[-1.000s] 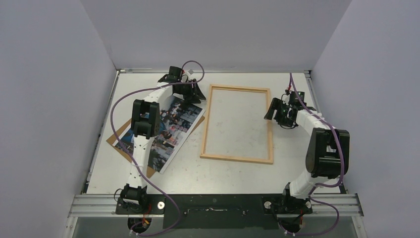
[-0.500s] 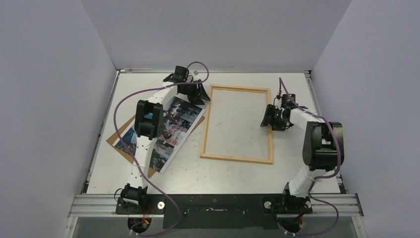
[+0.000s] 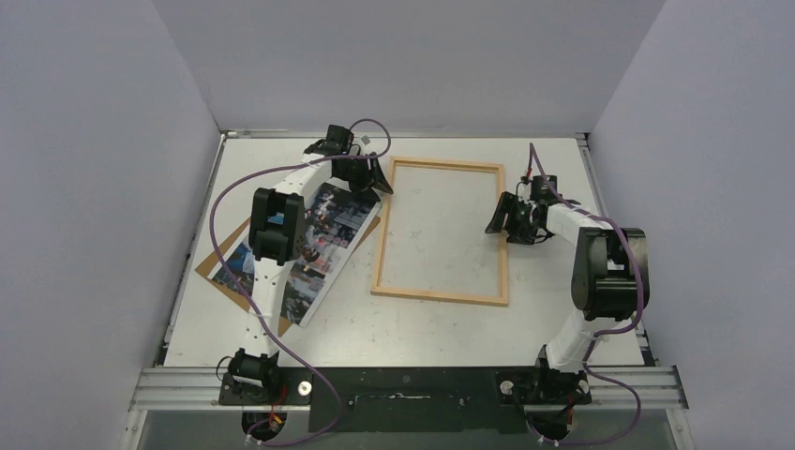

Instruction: Put the photo into the frame

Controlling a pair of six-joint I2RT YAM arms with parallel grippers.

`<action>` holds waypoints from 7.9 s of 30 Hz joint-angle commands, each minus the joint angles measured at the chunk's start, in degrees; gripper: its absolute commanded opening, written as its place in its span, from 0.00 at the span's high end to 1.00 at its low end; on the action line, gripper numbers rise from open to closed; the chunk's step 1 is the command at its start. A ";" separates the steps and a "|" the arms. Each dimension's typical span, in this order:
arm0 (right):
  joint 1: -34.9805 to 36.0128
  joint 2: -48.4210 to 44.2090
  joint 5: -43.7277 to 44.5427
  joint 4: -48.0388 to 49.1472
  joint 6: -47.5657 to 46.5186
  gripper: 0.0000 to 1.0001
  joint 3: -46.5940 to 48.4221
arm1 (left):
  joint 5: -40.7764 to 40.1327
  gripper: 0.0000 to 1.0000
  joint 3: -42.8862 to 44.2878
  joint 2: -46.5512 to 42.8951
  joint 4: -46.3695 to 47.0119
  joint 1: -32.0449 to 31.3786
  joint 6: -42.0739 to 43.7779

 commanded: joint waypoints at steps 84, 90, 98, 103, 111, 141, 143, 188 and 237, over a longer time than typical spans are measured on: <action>62.74 21.31 28.58 21.27 67.44 0.51 16.96 | -28.31 1.00 -85.57 -62.04 8.33 20.89 -11.10; 62.08 20.25 27.83 35.39 66.20 0.49 12.93 | -28.09 1.00 -86.04 -62.00 8.30 20.89 -11.17; 61.23 21.88 24.40 43.63 66.08 0.48 12.33 | -27.73 1.00 -85.91 -60.60 8.56 20.83 -10.83; 61.01 21.38 24.38 44.37 64.29 0.54 12.46 | -27.35 1.00 -85.17 -60.05 8.39 20.89 -10.47; 60.41 21.44 24.38 41.28 63.90 0.74 12.99 | -26.92 1.00 -84.60 -60.47 7.93 20.85 -10.21; 54.90 22.21 14.94 35.45 40.79 1.00 20.09 | -26.59 0.80 -70.18 -68.54 -2.67 21.30 -0.91; 53.83 19.74 12.14 32.59 37.27 1.00 21.24 | -26.59 0.71 -66.23 -69.52 -5.22 21.77 0.98; 23.48 -5.55 11.34 -64.55 -10.47 1.00 60.00 | -9.18 0.22 -48.09 -44.54 12.77 0.00 0.00; 14.02 -2.24 12.42 -72.29 3.57 1.00 64.31 | -14.15 0.43 -42.05 -28.30 14.31 -4.89 3.30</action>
